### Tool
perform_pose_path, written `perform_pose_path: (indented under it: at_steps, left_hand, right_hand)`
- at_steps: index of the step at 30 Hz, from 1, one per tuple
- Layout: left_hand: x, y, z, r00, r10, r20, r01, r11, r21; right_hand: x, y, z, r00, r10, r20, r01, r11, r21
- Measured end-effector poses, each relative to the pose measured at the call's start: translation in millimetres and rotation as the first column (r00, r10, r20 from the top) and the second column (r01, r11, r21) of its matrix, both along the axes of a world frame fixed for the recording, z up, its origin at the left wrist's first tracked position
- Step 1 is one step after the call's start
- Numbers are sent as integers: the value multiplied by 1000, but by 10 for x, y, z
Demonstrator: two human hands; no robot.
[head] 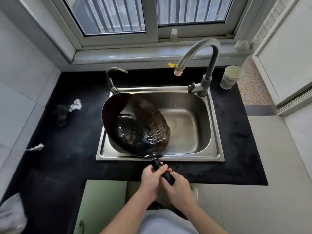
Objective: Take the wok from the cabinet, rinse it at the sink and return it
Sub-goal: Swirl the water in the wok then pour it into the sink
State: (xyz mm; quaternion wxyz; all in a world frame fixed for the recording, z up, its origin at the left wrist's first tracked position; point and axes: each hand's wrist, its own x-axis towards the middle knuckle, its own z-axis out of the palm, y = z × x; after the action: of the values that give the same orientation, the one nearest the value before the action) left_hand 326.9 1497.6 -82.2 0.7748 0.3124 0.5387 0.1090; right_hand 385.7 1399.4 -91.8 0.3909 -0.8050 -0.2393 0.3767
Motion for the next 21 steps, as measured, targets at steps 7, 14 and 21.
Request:
perform_pose_path:
  at_steps: [7, 14, 21]
  left_hand:
    - [-35, -40, -76, 992, -16, -125, 30, 993, 111]
    - [-3, -79, -83, 977, -11, -214, 50, 983, 177]
    - [14, -108, -78, 959, -22, -282, 91, 968, 233]
  right_hand:
    - [20, -9, -59, 973, 3, -230, 14, 997, 73]
    - [60, -40, 33, 928, 28, -372, 25, 991, 135]
    - [102, -84, -7, 887, 44, -459, 22, 990, 138]
